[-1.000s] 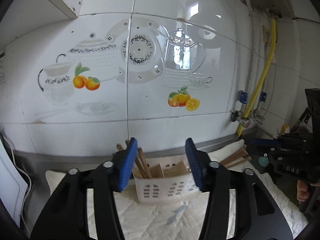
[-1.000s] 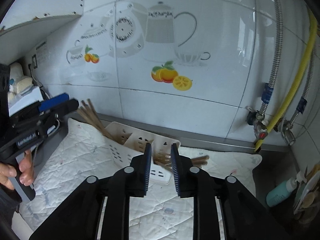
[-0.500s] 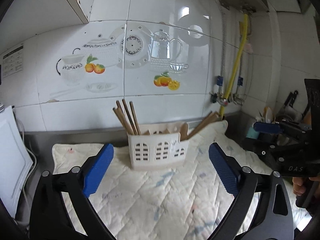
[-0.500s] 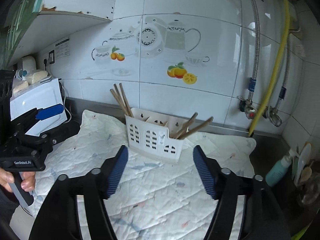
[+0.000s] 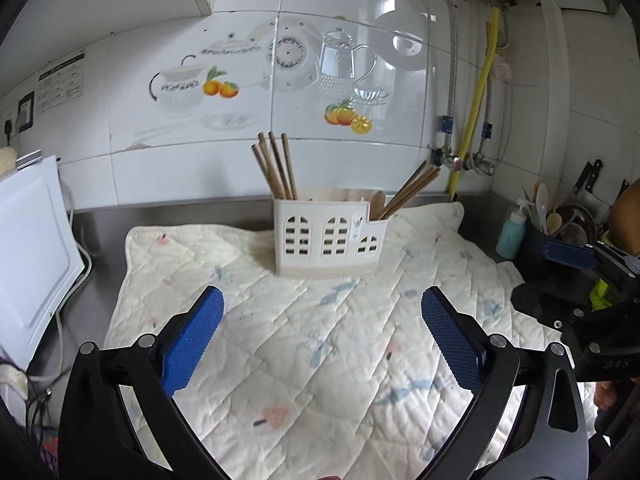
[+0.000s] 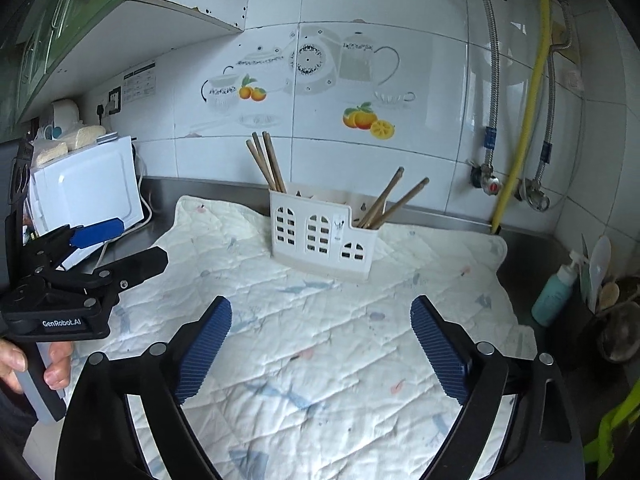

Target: Organize utensils

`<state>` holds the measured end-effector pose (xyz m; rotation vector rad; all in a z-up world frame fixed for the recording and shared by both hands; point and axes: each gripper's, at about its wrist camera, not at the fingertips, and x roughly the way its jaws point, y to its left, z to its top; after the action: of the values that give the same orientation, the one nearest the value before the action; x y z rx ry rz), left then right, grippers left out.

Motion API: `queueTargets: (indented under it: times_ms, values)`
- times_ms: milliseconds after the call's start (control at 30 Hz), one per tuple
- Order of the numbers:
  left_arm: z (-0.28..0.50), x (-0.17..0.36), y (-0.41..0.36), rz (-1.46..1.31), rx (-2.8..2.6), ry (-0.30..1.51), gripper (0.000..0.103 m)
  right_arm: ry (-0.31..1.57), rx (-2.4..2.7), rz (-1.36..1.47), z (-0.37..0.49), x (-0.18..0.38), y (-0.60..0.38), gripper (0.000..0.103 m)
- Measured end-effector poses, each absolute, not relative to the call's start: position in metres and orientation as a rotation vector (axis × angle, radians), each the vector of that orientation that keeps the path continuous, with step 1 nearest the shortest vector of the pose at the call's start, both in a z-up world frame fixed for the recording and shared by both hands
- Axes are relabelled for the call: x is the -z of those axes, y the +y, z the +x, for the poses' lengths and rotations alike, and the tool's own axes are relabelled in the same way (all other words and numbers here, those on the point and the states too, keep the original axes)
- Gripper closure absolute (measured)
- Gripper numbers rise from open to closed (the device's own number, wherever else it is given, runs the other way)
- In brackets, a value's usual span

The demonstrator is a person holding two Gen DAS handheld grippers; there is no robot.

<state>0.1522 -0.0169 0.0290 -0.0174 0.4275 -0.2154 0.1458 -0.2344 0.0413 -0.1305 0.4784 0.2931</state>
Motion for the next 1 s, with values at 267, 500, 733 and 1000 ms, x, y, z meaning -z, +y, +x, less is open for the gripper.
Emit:
queueTargets:
  times_ms: [267,500,733,1000]
  values:
    - [0.137,-0.021,-0.015,0.008,0.172,0.442,0.005,0.489,-0.286,-0.069,0.129,-0.029,-0.242,0.013]
    - [0.128,-0.017,-0.014,0.014,0.155,0.446,0.005,0.498,-0.278,-0.024,0.122,-0.024,-0.251,0.013]
    - [0.124,-0.013,-0.015,0.027,0.138,0.452,0.005,0.502,-0.262,-0.006,0.117,-0.019,-0.255,0.012]
    - [0.123,-0.005,-0.010,0.023,0.123,0.469,0.005,0.512,-0.251,0.001,0.114,-0.014,-0.256,0.012]
